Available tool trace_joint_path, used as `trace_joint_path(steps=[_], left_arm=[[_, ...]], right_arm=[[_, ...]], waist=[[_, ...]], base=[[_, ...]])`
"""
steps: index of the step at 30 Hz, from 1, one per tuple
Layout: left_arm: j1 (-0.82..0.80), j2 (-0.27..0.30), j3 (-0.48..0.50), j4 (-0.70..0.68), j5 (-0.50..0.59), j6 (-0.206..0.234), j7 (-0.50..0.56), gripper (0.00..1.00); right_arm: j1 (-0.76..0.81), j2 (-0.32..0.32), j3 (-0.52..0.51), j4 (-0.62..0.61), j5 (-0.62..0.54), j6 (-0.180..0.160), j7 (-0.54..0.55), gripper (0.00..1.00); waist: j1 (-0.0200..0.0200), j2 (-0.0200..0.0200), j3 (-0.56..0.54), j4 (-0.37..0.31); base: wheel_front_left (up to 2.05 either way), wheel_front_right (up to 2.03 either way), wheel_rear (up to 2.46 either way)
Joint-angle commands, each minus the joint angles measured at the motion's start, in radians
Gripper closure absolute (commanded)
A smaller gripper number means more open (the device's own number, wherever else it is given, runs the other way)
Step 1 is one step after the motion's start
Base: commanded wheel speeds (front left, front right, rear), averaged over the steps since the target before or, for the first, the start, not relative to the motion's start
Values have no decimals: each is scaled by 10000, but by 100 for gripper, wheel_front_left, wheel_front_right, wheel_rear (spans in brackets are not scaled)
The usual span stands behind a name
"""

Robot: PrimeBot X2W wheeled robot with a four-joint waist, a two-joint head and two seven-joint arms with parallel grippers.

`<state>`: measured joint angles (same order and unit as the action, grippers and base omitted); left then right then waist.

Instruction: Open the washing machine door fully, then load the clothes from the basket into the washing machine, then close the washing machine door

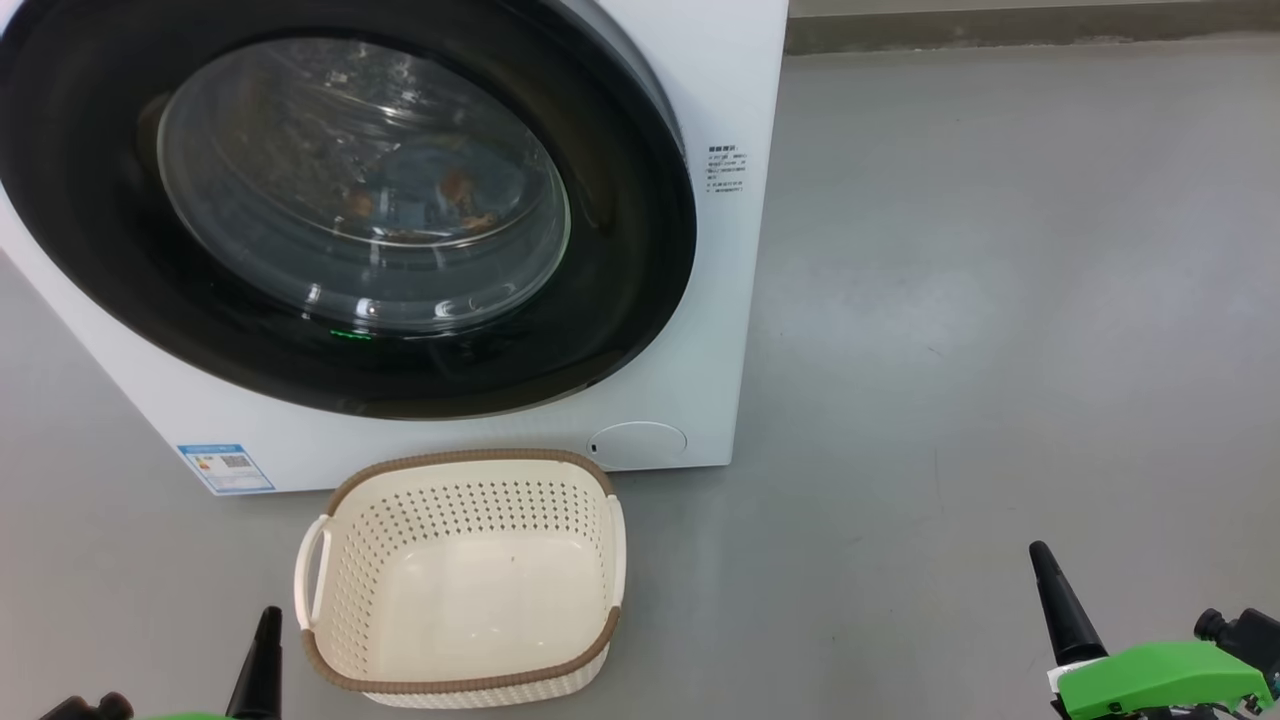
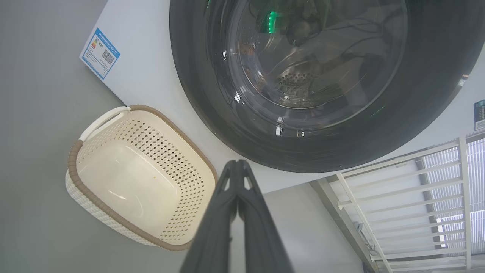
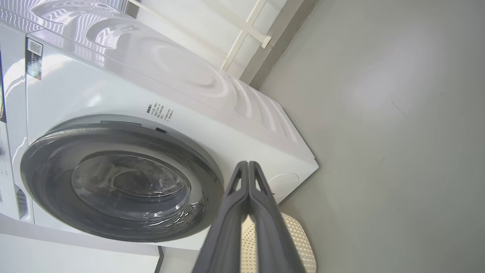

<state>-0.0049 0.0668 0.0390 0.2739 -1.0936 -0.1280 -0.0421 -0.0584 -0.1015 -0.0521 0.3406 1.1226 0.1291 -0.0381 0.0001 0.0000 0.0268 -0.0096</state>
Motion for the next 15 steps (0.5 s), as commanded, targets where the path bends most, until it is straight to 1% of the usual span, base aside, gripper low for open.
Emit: trace_joint_path(steps=[1, 15], left_arm=[[-482, 97, 269, -248, -216, -19, 101, 100], [-637, 23, 407, -260, -1603, -21, 513, 100]], right_arm=[[-351, -67, 30, -305, 228, 10, 53, 100], [-392, 96, -155, -489, 1530, 12, 467, 100]], waist=[[-1, 0, -5, 2], [-1, 0, -70, 29]], base=[[0, 0, 0], [0, 0, 0]])
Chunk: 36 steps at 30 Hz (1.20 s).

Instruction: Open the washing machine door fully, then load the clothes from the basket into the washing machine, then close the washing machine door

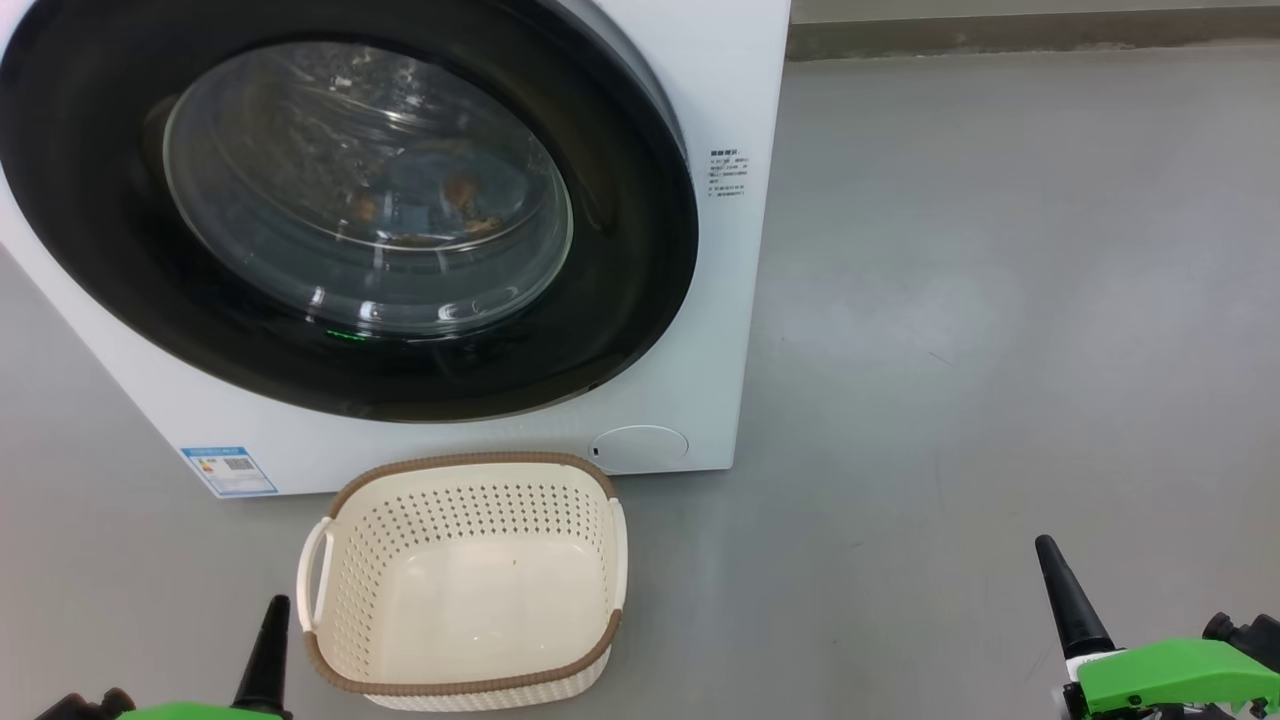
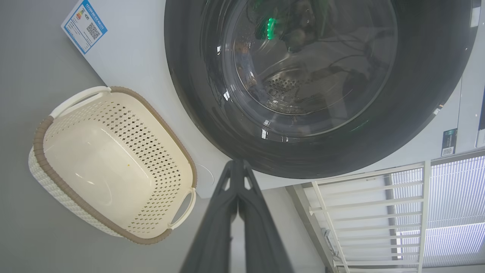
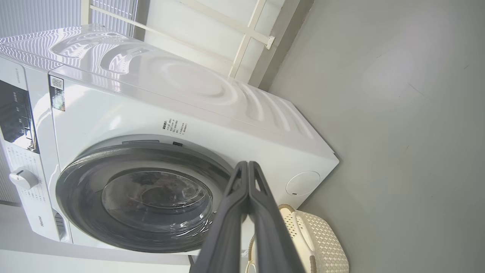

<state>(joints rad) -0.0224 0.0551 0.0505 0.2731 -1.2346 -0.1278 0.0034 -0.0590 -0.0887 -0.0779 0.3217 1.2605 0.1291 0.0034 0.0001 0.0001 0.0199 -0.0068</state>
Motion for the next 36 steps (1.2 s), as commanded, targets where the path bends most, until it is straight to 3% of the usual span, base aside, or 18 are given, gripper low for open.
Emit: trace_joint_path(steps=[1, 36], left_arm=[[-473, 135, 302, -253, -293, -24, 88, 100], [-857, -48, 644, -282, -3731, -29, 1107, 100]], right_arm=[[-389, -21, 90, -313, 244, 12, 82, 100], [-490, 384, -370, -769, 3472, 16, 1107, 100]], waist=[[-1, -1, -5, 2], [-1, -1, -168, 68]], base=[[0, 0, 0], [0, 0, 0]])
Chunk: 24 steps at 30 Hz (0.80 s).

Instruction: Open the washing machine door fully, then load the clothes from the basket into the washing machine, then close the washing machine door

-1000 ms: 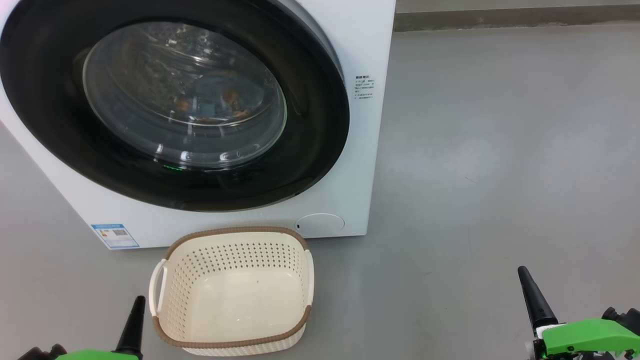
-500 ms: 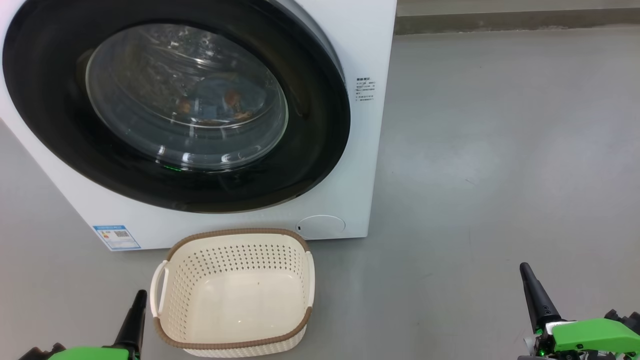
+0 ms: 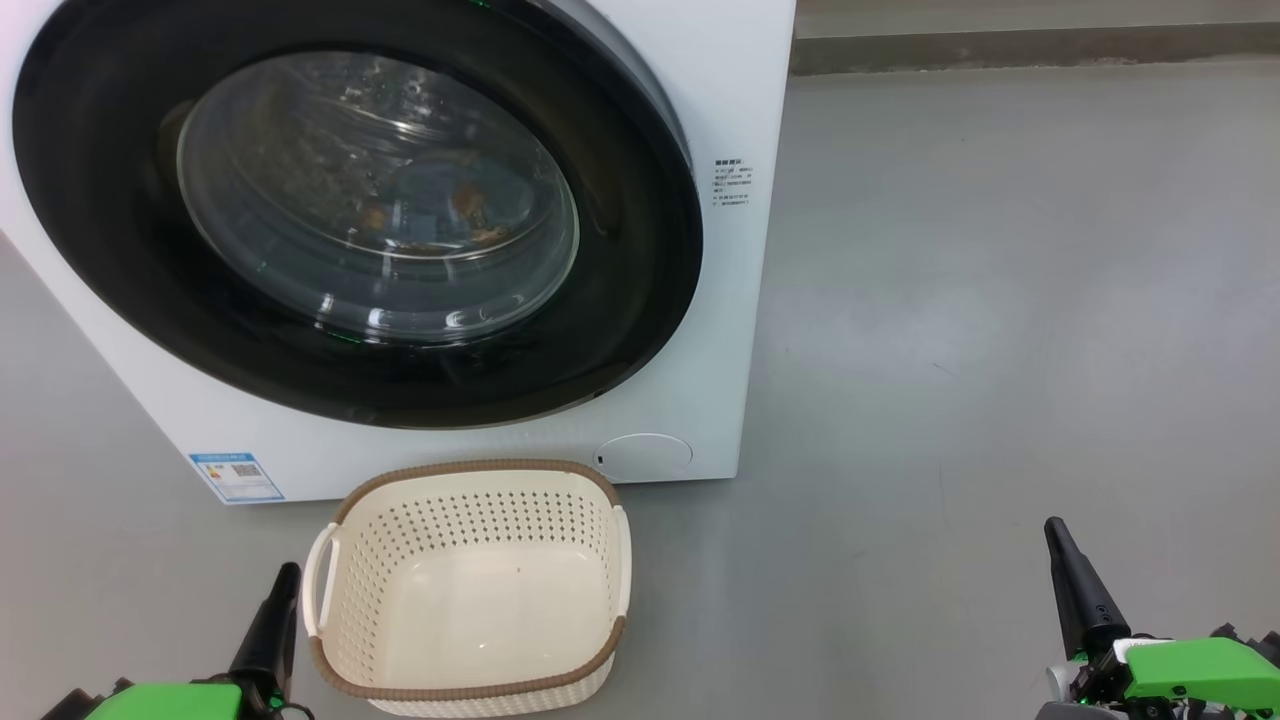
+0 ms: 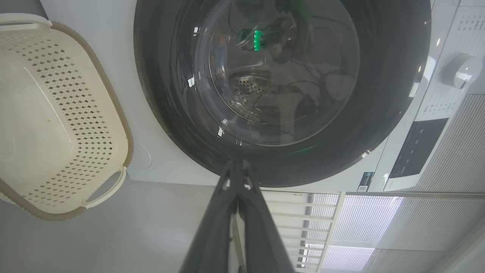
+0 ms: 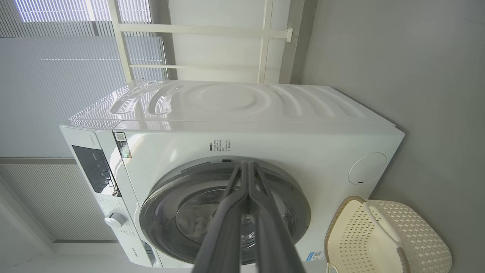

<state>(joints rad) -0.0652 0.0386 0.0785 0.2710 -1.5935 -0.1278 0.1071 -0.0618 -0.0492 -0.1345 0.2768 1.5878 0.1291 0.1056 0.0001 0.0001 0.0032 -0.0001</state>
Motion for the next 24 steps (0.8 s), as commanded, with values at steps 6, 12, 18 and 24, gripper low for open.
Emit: trace_joint_path(steps=[6, 12, 18, 24], left_arm=[[-428, 116, 364, -261, -141, -29, 70, 100], [-428, 116, 364, -261, -141, -29, 70, 100], [-428, 116, 364, -261, -141, -29, 70, 100], [-428, 116, 364, -261, -141, -29, 70, 100]], right_arm=[[-462, -11, 196, -320, 199, 16, 85, 100], [-462, -11, 196, -320, 199, 16, 85, 100], [-462, -11, 196, -320, 198, 16, 86, 100], [-462, -11, 196, -320, 199, 16, 85, 100]], waist=[[-1, -1, -1, 1], [-1, -1, -1, 1], [-1, -1, -1, 1], [-1, -1, -1, 1]], base=[[0, 0, 0], [0, 0, 0], [0, 0, 0], [0, 0, 0]])
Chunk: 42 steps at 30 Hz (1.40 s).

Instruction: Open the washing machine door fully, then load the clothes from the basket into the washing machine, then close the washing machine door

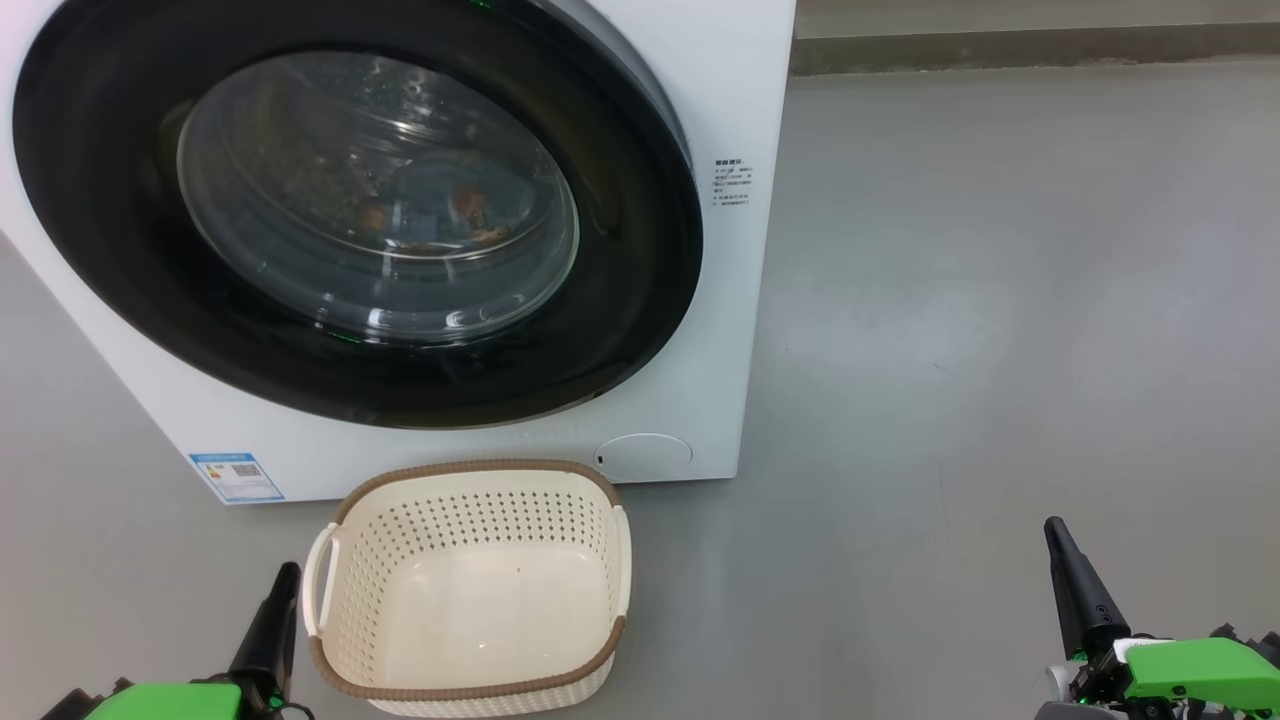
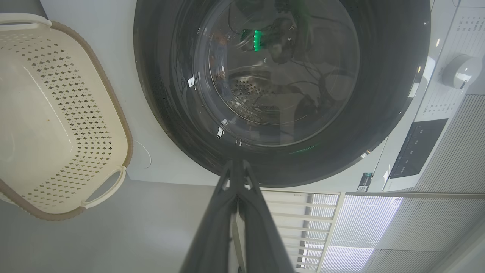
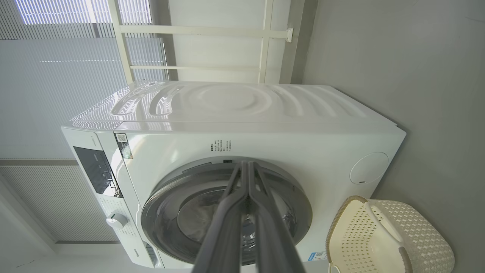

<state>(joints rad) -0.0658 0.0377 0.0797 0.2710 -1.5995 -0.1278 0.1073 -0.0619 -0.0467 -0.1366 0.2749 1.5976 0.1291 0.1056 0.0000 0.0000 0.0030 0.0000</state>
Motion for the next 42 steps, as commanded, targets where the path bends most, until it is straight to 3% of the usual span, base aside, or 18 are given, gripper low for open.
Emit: trace_joint_path(steps=[1, 42], left_arm=[[-422, 126, 353, -261, -81, -29, 68, 100], [-422, 126, 347, -261, -87, -29, 64, 100]], right_arm=[[-461, -36, 218, -301, 102, 16, 85, 100], [-461, -35, 224, -301, 107, 16, 80, 100]], waist=[[0, 0, 0, 0], [0, 0, 0, 0]], base=[[0, 0, 0], [0, 0, 0]])
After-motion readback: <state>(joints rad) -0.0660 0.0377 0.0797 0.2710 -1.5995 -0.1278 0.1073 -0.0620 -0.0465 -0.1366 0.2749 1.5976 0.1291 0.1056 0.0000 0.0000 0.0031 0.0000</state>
